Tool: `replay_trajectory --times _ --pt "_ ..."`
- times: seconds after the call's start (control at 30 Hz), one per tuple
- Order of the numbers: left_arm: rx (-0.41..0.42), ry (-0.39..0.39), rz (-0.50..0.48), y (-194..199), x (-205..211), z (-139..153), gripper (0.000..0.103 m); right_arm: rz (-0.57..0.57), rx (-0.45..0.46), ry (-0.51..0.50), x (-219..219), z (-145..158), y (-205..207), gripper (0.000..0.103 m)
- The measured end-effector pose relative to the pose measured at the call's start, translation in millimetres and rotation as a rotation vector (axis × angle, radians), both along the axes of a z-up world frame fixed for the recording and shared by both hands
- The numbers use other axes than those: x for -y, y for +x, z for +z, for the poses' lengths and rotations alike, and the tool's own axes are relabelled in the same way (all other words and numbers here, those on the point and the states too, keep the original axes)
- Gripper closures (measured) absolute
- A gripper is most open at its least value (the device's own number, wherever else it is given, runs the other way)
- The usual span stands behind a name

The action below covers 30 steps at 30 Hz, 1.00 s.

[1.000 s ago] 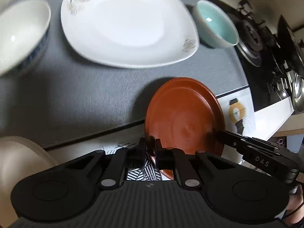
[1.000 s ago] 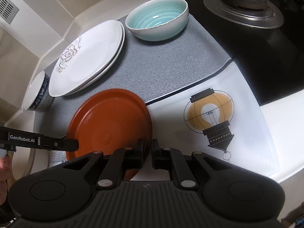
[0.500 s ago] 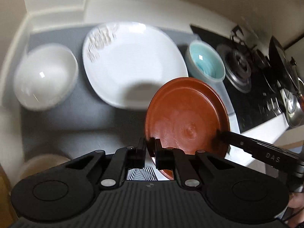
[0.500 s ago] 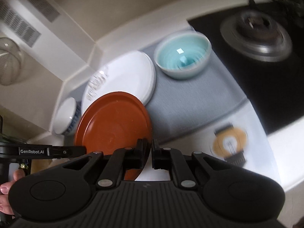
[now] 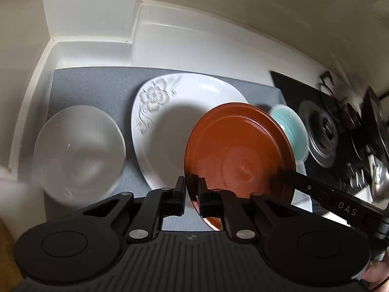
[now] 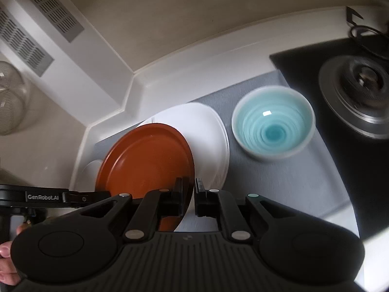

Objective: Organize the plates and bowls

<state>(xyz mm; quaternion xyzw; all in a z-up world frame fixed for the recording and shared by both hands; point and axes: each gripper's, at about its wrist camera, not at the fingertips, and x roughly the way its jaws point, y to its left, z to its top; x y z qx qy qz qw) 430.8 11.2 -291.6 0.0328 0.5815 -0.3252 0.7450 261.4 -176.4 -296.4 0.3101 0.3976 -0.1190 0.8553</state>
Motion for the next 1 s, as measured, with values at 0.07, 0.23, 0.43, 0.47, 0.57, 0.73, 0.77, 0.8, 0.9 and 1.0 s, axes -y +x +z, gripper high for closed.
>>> replay_trajectory --times 0.07,0.23,0.43,0.47,0.57,0.73,0.77,0.8,0.9,1.0 --pt "-0.07 -0.007 0.019 19 7 -21 0.091 0.0 -0.035 -0.034 7 -13 20 0.093" --pt "-0.117 0.033 0.1 44 15 -54 0.091 0.042 -0.07 -0.083 9 -36 57 0.093" --pt "0.048 0.088 0.08 44 27 -48 0.091 0.054 -0.071 -0.091 8 -48 72 0.093" --pt "0.052 0.09 0.076 45 28 -50 0.091 0.049 -0.071 -0.09 9 -50 73 0.093" --pt "0.065 0.11 0.06 46 32 -54 0.091 0.043 -0.076 -0.082 12 -55 72 0.094" --pt "0.081 0.099 0.041 39 34 -59 0.091 0.023 -0.077 -0.083 14 -59 71 0.094" --pt "0.089 0.094 0.036 38 36 -59 0.091 0.02 -0.074 -0.082 14 -59 70 0.093" --pt "0.095 0.092 0.03 37 35 -59 0.091 0.019 -0.067 -0.075 15 -59 71 0.089" --pt "0.118 0.109 0.041 31 29 -50 0.071 0.028 -0.022 -0.034 15 -58 65 0.083" --pt "0.194 0.083 0.068 13 3 -29 0.062 0.029 -0.014 -0.058 10 -53 54 0.068"
